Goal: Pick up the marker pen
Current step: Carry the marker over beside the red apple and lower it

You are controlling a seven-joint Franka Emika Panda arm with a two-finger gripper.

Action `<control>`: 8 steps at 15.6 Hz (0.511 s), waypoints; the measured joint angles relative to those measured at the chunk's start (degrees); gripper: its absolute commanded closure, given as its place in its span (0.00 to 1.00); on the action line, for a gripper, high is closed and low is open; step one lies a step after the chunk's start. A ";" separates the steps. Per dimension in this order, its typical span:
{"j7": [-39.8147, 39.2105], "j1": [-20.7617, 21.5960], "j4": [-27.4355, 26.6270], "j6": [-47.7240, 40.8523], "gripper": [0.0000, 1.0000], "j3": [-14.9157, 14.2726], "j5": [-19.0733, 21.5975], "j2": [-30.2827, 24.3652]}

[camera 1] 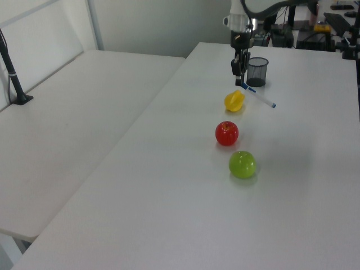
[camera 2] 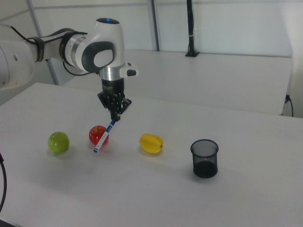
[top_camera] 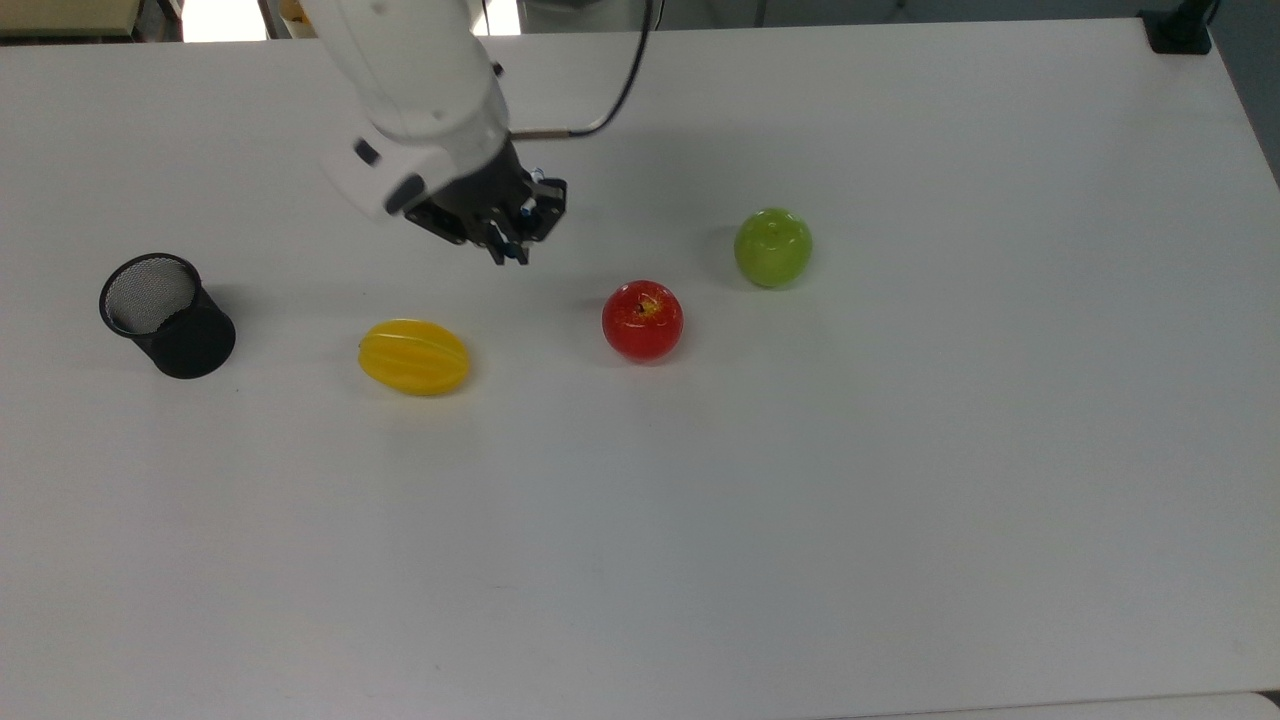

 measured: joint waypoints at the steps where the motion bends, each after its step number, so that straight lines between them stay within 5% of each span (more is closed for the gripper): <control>1: 0.02 0.62 -0.03 0.00 0.89 0.42 -1.05 1.38; 5: 1.86 1.09 -0.32 0.00 0.88 3.56 -5.06 5.61; 8: 3.65 1.09 -0.57 0.86 0.78 5.01 -6.72 7.58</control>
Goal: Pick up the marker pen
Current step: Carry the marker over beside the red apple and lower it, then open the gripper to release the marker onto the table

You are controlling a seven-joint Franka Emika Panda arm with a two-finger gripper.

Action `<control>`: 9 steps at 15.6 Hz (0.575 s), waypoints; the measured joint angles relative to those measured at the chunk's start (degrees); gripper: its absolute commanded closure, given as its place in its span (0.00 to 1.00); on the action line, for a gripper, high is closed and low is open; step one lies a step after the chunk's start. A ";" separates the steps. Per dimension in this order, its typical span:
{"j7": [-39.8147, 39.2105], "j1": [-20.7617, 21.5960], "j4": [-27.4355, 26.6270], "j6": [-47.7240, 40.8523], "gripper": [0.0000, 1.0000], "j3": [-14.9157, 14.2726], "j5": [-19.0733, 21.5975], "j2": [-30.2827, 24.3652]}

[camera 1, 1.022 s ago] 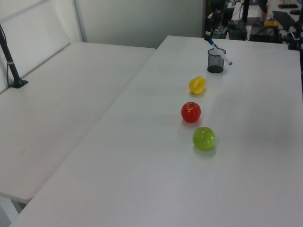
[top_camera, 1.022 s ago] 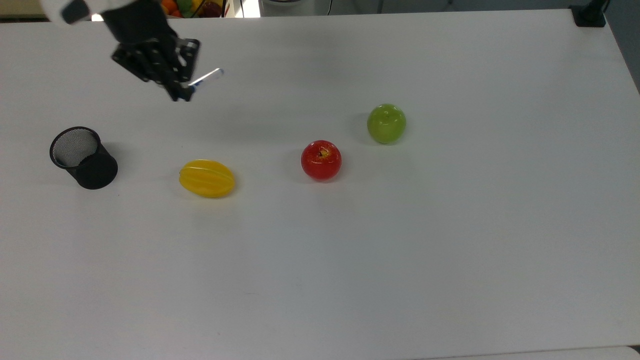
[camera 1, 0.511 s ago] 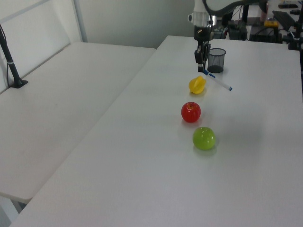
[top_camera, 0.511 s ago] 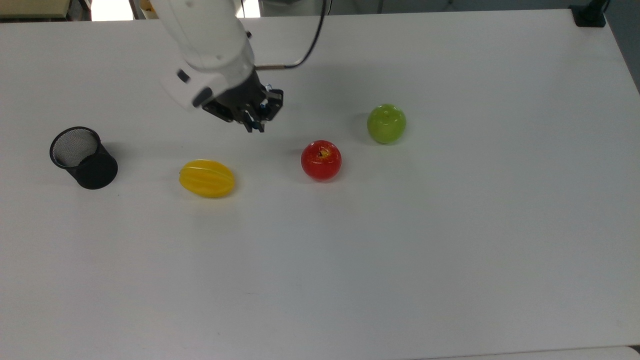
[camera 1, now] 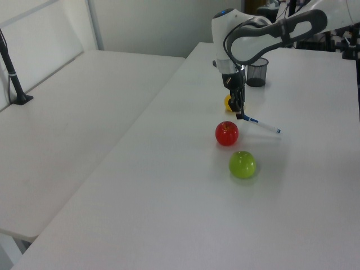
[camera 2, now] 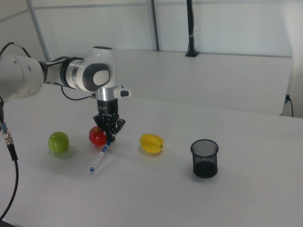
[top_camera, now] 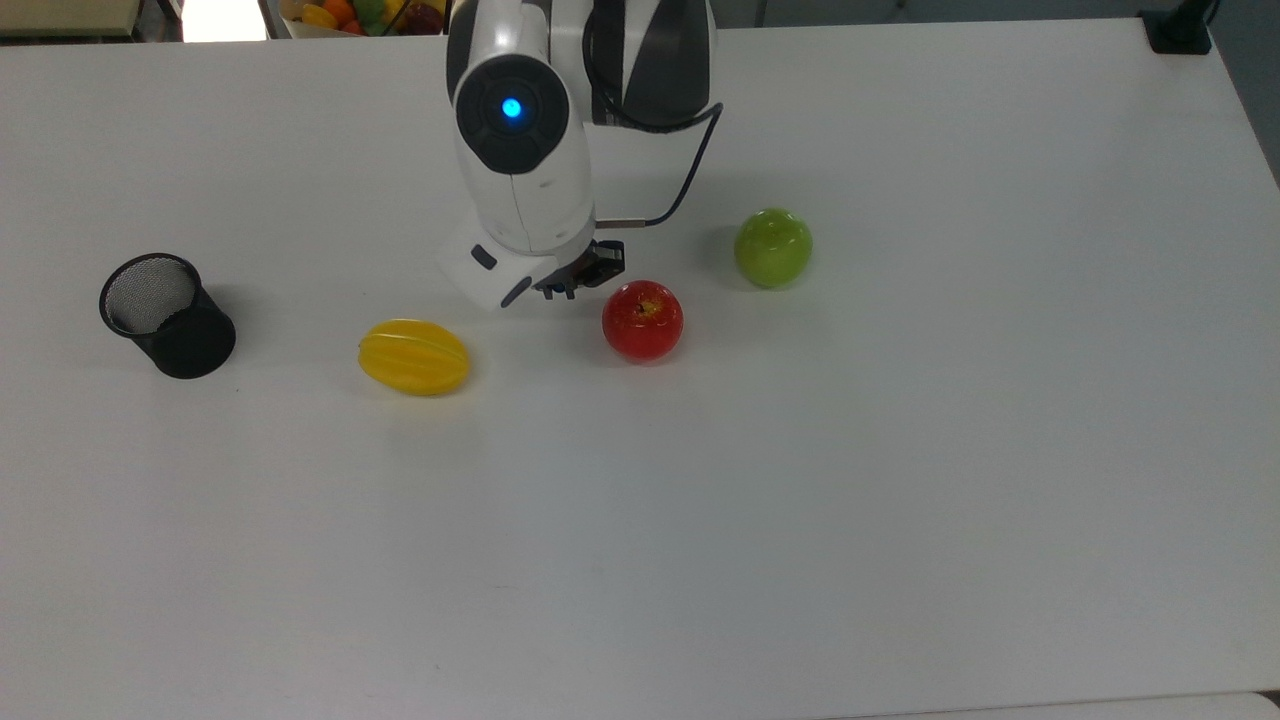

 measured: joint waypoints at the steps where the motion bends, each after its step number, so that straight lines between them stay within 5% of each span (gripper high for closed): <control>1: 0.51 0.00 -0.02 0.79 0.74 0.13 -0.06 0.41; 5: 0.84 -0.05 -0.06 1.61 0.60 0.16 -0.65 1.35; 9: 1.20 -0.05 -0.06 3.04 0.58 0.33 -1.29 1.45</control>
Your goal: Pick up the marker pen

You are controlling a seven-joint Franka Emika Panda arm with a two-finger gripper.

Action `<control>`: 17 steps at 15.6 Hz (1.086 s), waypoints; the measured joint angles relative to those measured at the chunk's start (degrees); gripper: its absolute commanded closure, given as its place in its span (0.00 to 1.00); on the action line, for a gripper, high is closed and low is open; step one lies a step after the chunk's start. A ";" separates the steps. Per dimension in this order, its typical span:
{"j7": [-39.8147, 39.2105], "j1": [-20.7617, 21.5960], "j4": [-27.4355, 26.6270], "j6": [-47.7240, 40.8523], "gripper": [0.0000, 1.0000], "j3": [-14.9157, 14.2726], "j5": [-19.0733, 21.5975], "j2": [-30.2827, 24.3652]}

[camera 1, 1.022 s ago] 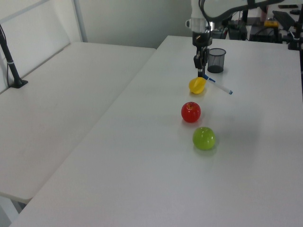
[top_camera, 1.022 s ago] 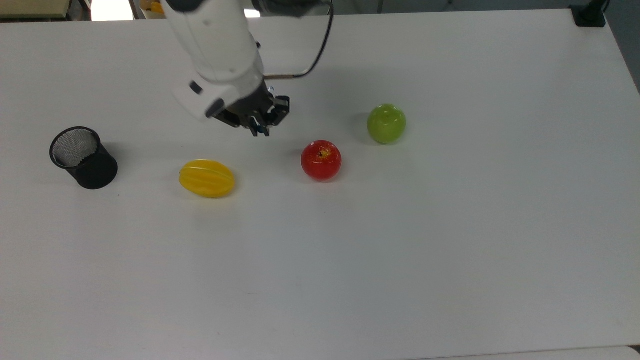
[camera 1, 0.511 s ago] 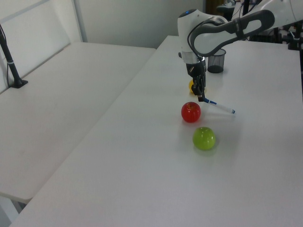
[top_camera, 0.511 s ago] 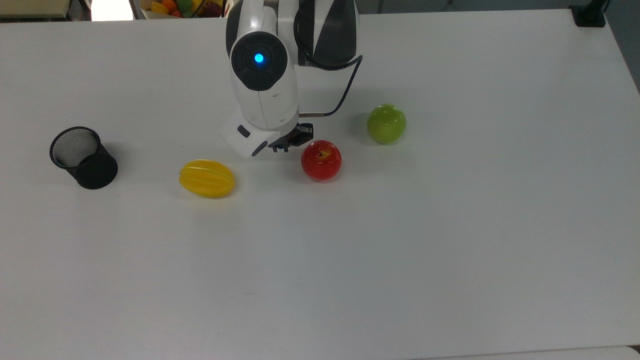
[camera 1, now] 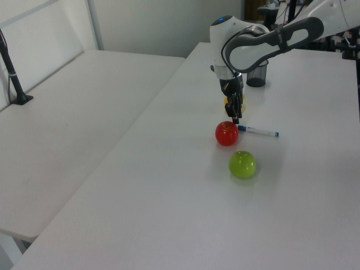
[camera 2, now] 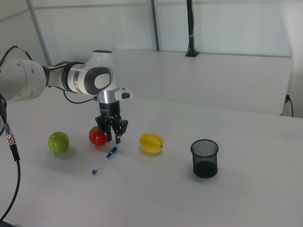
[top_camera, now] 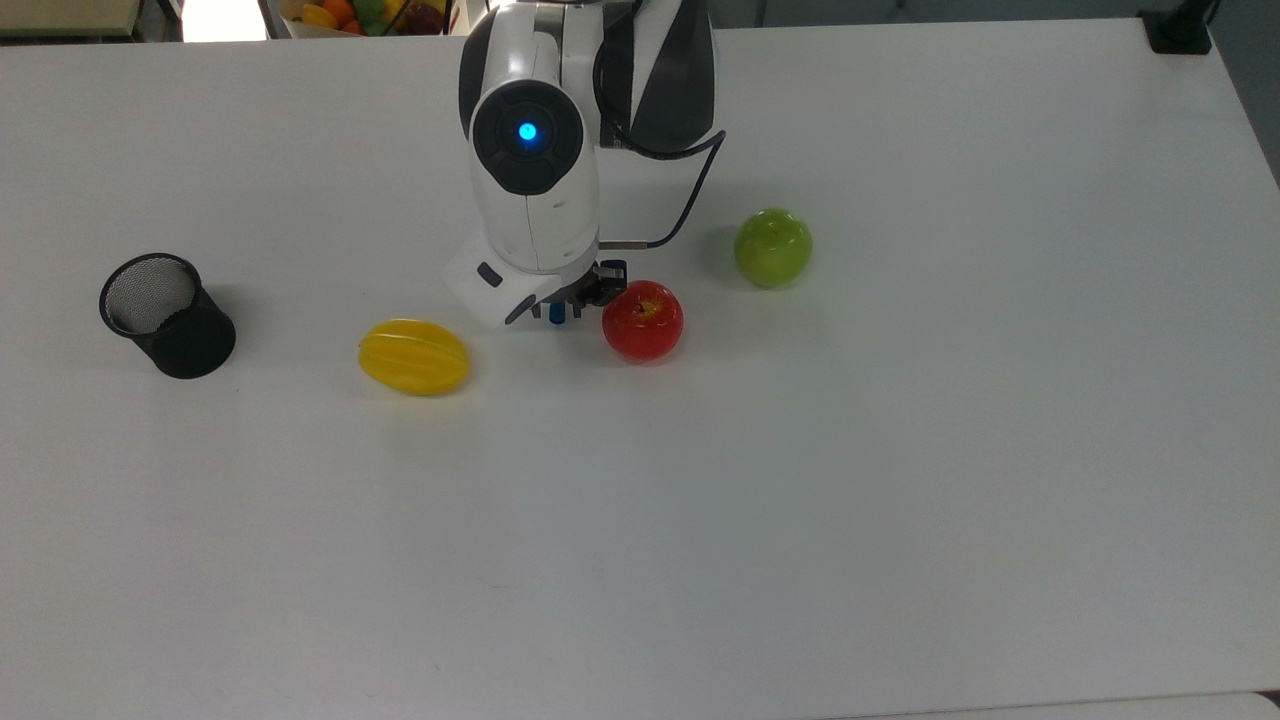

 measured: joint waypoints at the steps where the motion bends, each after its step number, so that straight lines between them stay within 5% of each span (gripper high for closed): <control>1: 0.30 0.00 0.00 0.17 0.58 0.01 -0.01 0.00; 5: 2.43 -0.07 0.43 0.22 0.31 0.01 -0.22 -0.10; 7: 4.01 -0.45 0.97 0.22 0.00 -0.01 -1.12 -0.95; 12: 4.75 -3.98 1.26 -1.21 0.00 0.68 -1.56 -7.02; 17: 4.79 -13.75 1.28 -7.44 0.00 8.65 -4.07 -14.56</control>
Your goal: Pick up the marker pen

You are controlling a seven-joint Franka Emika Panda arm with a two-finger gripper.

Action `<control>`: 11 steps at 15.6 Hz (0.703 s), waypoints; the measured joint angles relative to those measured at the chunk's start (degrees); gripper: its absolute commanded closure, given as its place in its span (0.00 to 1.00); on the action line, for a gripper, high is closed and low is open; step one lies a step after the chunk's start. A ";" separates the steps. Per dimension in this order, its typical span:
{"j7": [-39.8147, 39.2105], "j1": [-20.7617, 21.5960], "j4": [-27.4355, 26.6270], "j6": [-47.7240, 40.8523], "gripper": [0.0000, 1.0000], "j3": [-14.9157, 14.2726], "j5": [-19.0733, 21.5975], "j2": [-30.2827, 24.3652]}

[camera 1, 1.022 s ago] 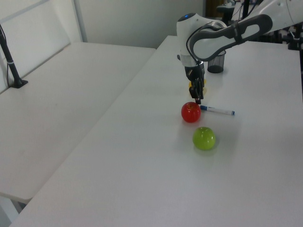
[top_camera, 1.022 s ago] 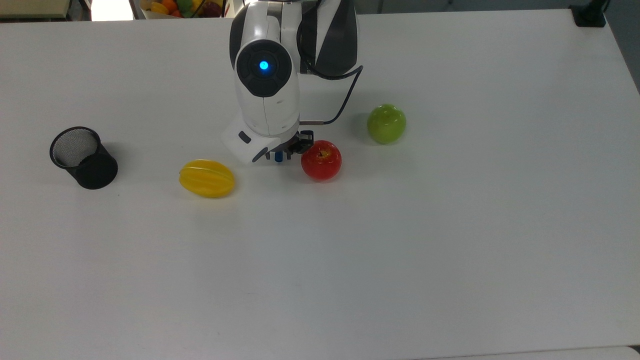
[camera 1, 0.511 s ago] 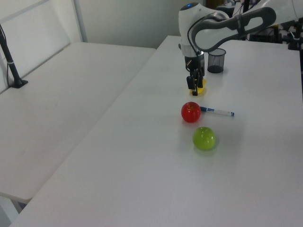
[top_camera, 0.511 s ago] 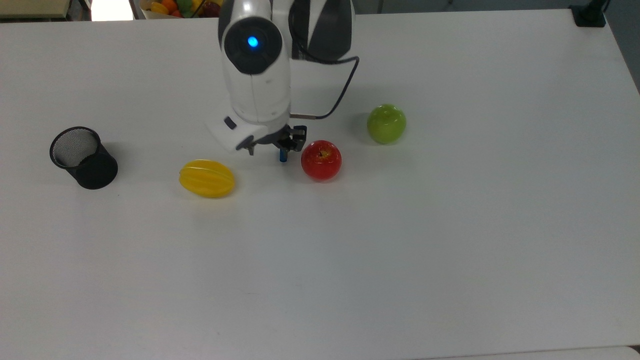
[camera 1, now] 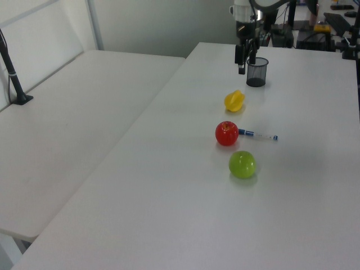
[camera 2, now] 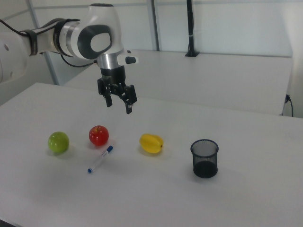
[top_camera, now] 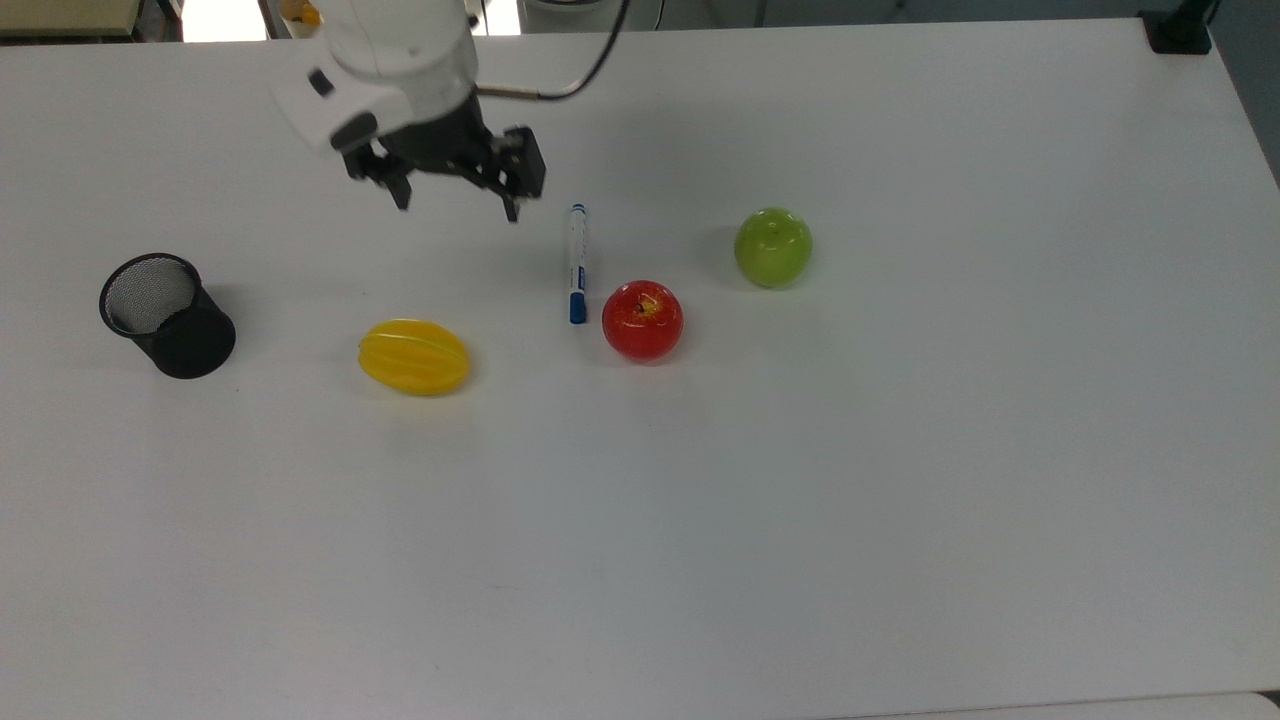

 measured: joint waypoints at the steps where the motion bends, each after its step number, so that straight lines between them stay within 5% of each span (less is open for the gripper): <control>1: 0.01 -1.28 0.00 -1.57 0.00 0.86 -0.83 -1.31; 11: 0.25 -4.46 -0.20 -6.47 0.00 1.50 -3.09 -7.27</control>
